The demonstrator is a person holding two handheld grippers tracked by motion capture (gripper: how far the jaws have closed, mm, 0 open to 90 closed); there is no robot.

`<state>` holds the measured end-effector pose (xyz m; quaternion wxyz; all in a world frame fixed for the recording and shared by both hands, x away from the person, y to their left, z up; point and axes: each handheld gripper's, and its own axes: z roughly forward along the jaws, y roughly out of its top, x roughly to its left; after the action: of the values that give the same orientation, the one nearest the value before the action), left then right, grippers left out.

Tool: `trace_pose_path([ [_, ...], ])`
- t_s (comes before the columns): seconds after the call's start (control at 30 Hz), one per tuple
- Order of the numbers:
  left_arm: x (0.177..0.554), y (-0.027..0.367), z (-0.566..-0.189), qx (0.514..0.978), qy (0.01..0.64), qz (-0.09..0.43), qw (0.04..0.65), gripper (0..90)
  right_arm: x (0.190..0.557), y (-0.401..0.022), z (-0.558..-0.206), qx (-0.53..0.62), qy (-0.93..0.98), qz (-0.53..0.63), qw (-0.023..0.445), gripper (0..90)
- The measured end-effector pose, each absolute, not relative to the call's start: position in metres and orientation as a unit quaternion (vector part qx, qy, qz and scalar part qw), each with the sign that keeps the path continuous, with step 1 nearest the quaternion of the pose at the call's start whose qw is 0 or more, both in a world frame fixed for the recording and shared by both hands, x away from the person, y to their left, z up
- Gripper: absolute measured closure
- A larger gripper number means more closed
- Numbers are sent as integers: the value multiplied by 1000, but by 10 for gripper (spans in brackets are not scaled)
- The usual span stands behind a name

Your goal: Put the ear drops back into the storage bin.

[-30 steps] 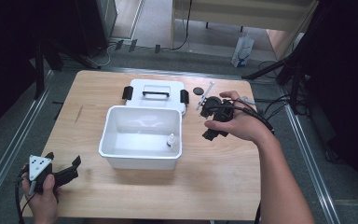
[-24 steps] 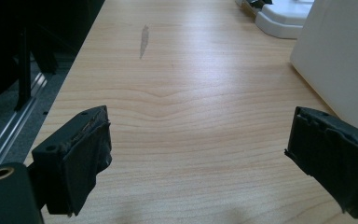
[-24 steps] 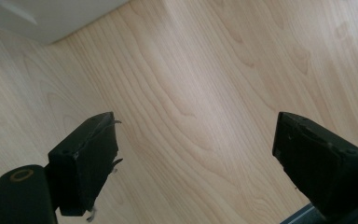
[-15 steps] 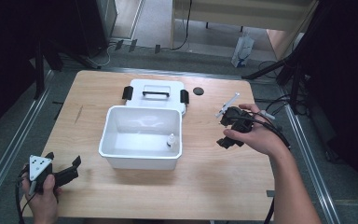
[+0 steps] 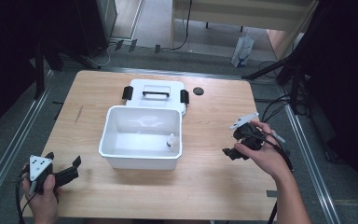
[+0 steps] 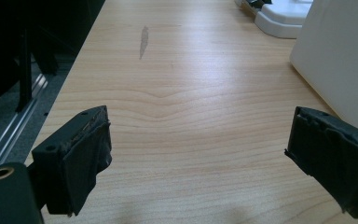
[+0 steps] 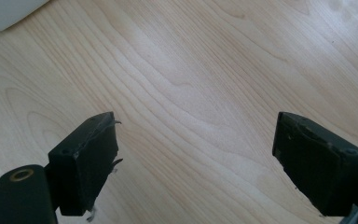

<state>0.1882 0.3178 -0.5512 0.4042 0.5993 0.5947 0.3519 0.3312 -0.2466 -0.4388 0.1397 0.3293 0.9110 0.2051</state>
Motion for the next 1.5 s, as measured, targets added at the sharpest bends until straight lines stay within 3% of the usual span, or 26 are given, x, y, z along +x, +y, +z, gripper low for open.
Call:
trace_pose_path([
  [0.63,188,317,-551,601,593,353,402,70,274,-303,-507,376,836,375,140,131],
  [0.93,188,316,-551,604,589,358,400,70,246,-342,-532,442,753,442,207,130],
  [1.07,188,316,-551,605,589,358,400,70,236,-355,-543,465,718,470,216,130],
  [1.5,188,315,-551,606,589,357,397,70,230,-364,-546,477,691,503,202,130],
])
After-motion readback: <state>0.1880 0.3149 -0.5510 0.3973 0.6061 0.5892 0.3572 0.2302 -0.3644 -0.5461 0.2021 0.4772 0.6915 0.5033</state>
